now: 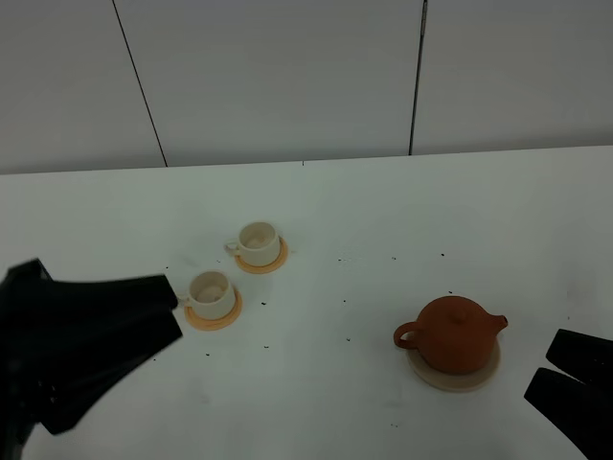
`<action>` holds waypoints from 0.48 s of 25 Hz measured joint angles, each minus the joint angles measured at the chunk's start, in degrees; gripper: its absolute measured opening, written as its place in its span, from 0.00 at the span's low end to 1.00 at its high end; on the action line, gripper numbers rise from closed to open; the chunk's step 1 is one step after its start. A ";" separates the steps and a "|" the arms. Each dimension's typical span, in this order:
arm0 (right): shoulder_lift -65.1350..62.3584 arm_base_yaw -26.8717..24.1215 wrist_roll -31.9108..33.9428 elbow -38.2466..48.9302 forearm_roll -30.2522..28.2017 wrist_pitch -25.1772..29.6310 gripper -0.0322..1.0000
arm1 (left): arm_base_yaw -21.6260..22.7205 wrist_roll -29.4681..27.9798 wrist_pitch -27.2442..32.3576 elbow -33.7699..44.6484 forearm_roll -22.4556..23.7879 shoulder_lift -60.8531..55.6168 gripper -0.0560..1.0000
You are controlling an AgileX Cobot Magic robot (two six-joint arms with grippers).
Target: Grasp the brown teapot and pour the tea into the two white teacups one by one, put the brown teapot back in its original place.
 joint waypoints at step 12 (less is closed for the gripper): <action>0.00 0.00 -1.54 0.00 0.00 -0.18 0.41 | 0.00 -32.29 -20.84 -9.71 37.00 -20.85 0.15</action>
